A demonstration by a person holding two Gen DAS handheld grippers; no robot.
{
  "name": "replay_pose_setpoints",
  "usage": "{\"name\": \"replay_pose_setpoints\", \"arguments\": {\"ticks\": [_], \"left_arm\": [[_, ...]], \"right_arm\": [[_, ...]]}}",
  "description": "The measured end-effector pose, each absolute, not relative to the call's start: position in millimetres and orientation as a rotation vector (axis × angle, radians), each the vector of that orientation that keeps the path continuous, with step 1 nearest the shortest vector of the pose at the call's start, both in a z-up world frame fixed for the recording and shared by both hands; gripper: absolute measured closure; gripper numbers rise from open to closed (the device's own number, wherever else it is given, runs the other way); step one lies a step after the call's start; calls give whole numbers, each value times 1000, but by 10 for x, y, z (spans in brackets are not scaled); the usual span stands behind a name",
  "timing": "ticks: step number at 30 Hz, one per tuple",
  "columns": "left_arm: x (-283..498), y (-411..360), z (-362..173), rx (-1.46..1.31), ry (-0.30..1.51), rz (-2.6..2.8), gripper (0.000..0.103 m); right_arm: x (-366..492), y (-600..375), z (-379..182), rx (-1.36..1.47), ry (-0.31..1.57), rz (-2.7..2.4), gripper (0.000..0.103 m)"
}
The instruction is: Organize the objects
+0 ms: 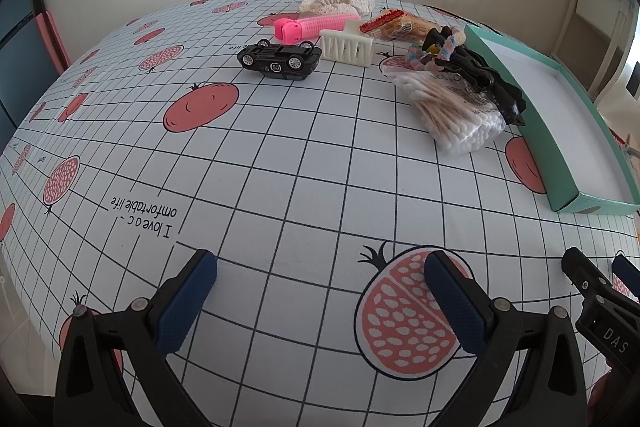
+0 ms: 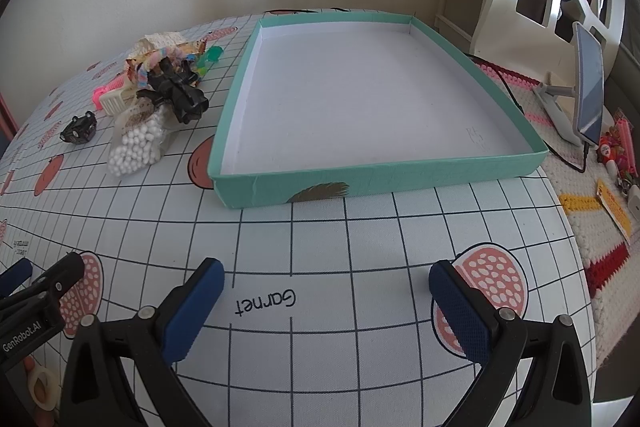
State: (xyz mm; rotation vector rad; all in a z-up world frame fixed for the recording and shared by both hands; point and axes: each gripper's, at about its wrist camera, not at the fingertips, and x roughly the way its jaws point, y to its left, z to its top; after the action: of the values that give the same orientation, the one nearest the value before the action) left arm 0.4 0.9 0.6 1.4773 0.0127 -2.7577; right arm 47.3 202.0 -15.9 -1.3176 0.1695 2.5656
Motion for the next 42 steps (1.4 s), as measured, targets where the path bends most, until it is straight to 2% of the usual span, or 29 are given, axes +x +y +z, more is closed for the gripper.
{"name": "replay_pose_setpoints", "arguments": {"ticks": [6, 10, 16, 20, 25, 29, 42], "left_arm": [[-6, 3, 10, 1494, 16, -2749, 0], [-41, -44, 60, 1526, 89, -2744, 0], [-211, -75, 438, 1522, 101, -2735, 0], [-428, -171, 674, 1593, 183, -2690, 0], [-679, -272, 890, 1669, 316, -2652, 0], [-895, -335, 1060, 1660, 326, -2626, 0], [-1609, -511, 953, 1738, 444, -2469, 0]], "right_arm": [[435, 2045, -146, -1369, 182, 2524, 0], [407, 2022, 55, -1338, 194, 2553, 0], [225, 1832, 614, -1280, 119, 2665, 0], [34, 1677, 930, -1282, 76, 2725, 0], [-242, 1541, 1177, -1300, 64, 2757, 0], [-488, 1516, 1230, -1355, 117, 2760, 0], [-1239, 1475, 1111, -1537, 218, 2719, 20]]}}
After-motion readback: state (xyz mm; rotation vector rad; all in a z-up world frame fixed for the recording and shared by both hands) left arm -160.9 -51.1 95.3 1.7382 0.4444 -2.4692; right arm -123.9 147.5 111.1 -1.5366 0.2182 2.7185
